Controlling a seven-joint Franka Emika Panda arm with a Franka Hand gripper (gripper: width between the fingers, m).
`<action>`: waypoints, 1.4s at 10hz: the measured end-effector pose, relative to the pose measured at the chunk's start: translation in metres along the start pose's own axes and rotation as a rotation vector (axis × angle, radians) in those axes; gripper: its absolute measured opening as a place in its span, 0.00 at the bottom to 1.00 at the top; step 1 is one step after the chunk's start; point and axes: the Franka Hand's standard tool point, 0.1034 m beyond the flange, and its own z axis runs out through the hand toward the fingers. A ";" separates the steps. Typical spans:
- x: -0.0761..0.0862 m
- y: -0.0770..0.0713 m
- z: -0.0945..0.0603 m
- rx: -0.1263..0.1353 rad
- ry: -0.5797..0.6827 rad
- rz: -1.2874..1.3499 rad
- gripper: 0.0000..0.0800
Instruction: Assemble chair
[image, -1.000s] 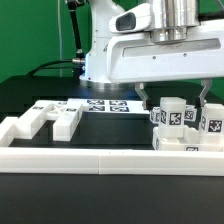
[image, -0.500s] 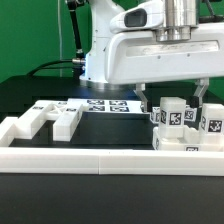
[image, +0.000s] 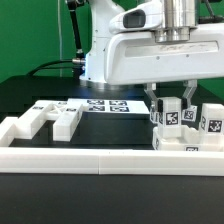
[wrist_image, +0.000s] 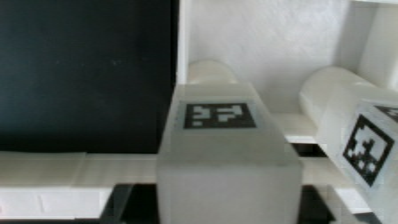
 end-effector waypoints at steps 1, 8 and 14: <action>0.000 0.001 0.000 0.002 0.001 0.080 0.36; -0.001 0.008 0.001 0.015 0.010 0.719 0.36; -0.002 0.010 0.001 0.024 0.019 1.203 0.36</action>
Offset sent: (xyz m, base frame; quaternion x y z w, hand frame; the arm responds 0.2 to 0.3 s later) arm 0.0000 0.0000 0.0000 0.0000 0.0000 0.1296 0.9916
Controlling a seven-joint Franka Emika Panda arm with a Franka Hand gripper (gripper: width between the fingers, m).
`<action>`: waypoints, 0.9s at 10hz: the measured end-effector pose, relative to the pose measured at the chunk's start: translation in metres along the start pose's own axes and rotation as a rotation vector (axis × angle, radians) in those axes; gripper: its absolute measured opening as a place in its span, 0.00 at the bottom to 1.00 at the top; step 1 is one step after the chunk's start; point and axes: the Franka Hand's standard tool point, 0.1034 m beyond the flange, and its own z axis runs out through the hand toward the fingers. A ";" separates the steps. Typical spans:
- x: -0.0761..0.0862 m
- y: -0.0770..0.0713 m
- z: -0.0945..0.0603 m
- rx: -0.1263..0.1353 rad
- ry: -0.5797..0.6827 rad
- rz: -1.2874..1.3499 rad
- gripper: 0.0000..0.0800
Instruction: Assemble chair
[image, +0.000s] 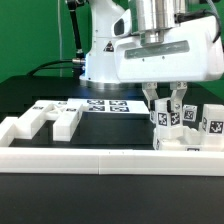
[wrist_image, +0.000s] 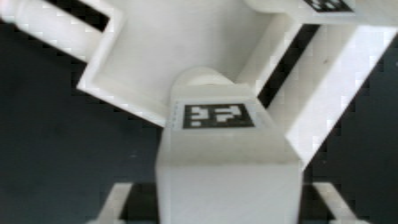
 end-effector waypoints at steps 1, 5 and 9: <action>0.000 0.000 0.000 0.000 0.001 0.058 0.36; 0.001 0.000 0.000 0.005 -0.003 0.173 0.36; -0.006 -0.003 0.000 0.005 -0.005 -0.005 0.73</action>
Offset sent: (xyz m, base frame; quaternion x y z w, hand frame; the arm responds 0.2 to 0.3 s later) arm -0.0024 0.0020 -0.0046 -0.0158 0.0103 0.1168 0.9930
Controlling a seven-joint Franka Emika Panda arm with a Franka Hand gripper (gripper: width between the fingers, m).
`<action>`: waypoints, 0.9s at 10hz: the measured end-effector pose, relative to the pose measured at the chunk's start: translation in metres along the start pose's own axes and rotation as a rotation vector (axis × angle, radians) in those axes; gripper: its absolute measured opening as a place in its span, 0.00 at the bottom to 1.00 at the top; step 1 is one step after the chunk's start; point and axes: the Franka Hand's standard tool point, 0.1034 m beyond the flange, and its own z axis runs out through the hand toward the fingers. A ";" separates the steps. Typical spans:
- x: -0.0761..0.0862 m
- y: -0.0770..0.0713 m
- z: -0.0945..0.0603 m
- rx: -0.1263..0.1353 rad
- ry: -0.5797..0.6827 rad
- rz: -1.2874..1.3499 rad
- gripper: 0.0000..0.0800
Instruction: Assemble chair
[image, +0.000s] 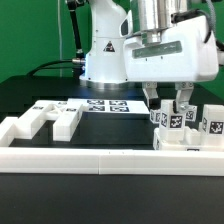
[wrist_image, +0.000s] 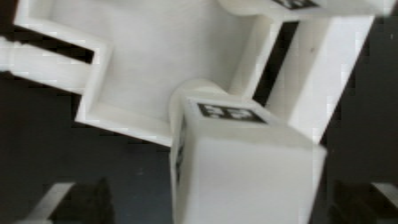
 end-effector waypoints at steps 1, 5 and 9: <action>-0.003 -0.001 0.001 -0.001 -0.002 -0.096 0.80; -0.003 -0.002 0.000 0.000 0.000 -0.428 0.81; -0.006 -0.007 -0.002 -0.020 0.017 -0.762 0.81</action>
Offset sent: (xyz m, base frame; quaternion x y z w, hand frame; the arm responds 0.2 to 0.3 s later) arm 0.0037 0.0039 0.0041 -0.0088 -0.0058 -0.2339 0.9722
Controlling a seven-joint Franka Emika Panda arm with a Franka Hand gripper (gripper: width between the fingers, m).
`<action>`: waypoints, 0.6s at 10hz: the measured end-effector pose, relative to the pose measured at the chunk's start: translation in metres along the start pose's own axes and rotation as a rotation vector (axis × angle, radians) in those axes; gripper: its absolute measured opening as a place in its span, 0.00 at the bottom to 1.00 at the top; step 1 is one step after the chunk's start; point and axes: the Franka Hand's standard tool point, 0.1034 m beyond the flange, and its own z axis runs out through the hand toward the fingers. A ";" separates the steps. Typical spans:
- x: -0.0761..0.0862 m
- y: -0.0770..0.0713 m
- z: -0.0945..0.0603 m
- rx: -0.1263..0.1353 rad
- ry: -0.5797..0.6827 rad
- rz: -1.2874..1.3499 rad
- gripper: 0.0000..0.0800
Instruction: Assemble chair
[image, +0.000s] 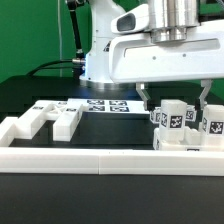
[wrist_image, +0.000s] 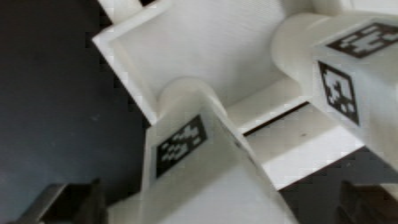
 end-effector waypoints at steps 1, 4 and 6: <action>0.000 0.001 0.000 -0.002 0.001 -0.086 0.81; 0.001 0.002 0.000 -0.007 0.002 -0.285 0.81; 0.001 0.001 0.000 -0.007 0.001 -0.280 0.48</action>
Offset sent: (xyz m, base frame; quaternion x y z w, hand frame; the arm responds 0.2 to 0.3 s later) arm 0.0037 0.0006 0.0008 0.0066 -0.0069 -0.2062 0.9785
